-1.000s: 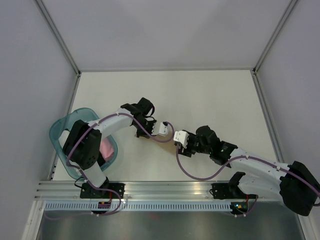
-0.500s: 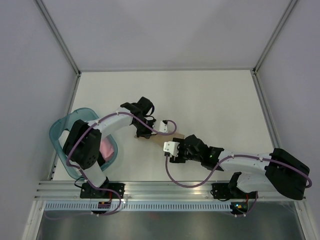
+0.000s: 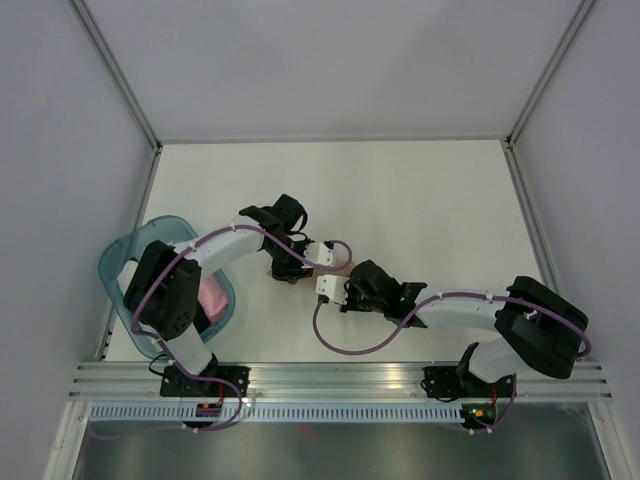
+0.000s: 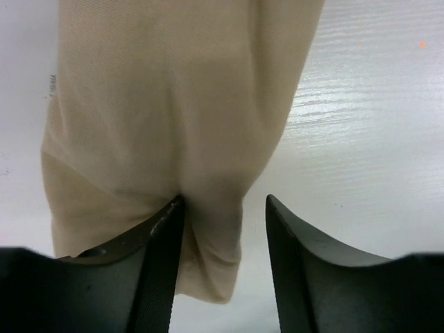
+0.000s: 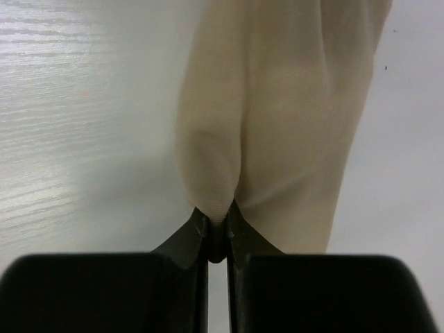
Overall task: Roll the t-shirts
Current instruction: Roll the tshirt
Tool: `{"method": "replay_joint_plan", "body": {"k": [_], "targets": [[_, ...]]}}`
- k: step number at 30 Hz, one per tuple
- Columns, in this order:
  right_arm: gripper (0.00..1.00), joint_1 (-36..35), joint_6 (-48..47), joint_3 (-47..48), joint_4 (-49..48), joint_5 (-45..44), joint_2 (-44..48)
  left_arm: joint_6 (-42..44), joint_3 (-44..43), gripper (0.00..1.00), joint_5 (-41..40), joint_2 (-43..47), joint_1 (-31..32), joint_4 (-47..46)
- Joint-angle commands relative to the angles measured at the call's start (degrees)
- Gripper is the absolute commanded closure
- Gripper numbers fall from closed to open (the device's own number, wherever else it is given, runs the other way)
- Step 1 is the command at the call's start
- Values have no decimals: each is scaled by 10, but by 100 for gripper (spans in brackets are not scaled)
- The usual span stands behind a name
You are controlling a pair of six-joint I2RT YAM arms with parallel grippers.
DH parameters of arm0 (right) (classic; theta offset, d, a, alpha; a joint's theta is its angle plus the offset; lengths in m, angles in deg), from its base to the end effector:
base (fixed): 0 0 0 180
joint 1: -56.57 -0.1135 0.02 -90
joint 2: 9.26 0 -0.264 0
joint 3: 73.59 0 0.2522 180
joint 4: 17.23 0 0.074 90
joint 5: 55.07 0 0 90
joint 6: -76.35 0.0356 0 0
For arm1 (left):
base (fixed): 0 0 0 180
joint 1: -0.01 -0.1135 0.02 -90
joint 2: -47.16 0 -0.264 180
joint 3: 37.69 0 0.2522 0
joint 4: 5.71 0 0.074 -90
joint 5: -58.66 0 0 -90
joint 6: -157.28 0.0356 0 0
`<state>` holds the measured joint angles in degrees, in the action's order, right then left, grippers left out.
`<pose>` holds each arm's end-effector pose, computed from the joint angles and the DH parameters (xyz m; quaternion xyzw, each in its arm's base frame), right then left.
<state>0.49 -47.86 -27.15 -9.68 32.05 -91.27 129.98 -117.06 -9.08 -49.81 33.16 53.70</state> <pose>0.1513 0.2217 0.1533 -0.6431 0.6540 0.0528 0.3948 0.2576 -0.1843 0.1951 0.7383 0.6371 -0.1572 0.1562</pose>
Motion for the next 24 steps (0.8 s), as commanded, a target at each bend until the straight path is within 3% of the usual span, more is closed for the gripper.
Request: {"method": "replay_joint_plan", "body": {"k": [1,3,4,5,11,19,24], "targets": [[94,5,3,19,40,2,-17,0,22,43,5,36,-8,-15],[97,9,-3,10,41,4,-6,6,46,34,-9,64,-12,-48],[98,11,-6,7,42,5,-2,15,79,13,-15,76,-13,-99],[100,11,-9,5,42,6,2,20,98,1,-26,90,-14,-128],[99,18,-37,-14,40,26,37,54,169,0,10,136,-13,-228],[100,70,-20,-20,58,193,110,69,152,0,29,130,-12,-250],[100,94,-14,-4,101,248,112,99,131,0,26,86,-12,-252]]}}
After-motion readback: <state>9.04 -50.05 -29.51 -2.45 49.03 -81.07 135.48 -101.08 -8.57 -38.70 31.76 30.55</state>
